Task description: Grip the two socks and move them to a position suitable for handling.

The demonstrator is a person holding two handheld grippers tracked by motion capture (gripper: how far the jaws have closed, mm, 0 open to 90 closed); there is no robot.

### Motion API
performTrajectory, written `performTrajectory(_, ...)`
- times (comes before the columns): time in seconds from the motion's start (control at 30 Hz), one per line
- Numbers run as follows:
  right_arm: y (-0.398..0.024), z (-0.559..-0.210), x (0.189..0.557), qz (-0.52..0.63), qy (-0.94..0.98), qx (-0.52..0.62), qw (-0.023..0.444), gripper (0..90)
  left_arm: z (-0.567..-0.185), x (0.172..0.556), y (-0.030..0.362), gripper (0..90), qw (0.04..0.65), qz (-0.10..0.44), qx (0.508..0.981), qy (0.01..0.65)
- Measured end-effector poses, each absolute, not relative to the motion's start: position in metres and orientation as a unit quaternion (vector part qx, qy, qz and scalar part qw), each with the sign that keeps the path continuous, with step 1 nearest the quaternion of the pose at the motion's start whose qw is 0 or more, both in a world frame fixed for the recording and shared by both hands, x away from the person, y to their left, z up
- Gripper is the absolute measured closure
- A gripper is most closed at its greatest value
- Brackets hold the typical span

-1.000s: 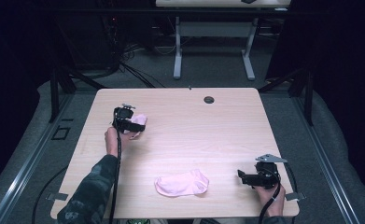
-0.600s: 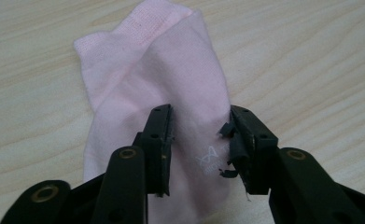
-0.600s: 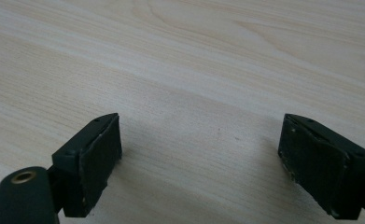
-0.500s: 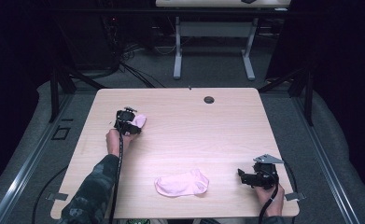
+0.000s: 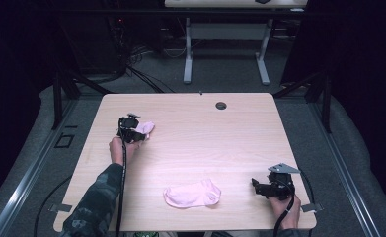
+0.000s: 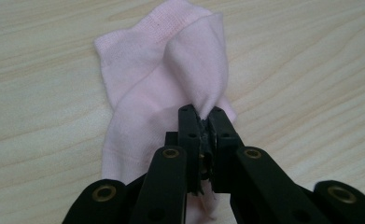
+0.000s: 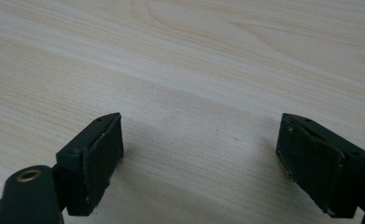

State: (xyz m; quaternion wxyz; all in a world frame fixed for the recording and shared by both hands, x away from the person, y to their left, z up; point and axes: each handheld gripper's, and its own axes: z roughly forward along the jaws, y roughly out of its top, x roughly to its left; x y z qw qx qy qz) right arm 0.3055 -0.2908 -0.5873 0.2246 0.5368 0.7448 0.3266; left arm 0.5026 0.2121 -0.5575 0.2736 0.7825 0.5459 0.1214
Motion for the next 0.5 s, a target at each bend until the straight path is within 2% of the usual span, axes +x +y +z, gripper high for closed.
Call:
performTrajectory(0.2, -0.291, -0.587, 0.305, 0.327, 0.744, 0.537, 0.225, 14.7, -0.549, 0.494, 0.213, 86.3, 0.289, 0.128, 0.785, 0.534)
performTrajectory(0.5, -0.291, -0.587, 0.305, 0.324, 0.746, 0.537, 0.225, 14.9, -0.517, 0.462, 0.198, 86.3, 0.346, 0.131, 0.795, 0.481)
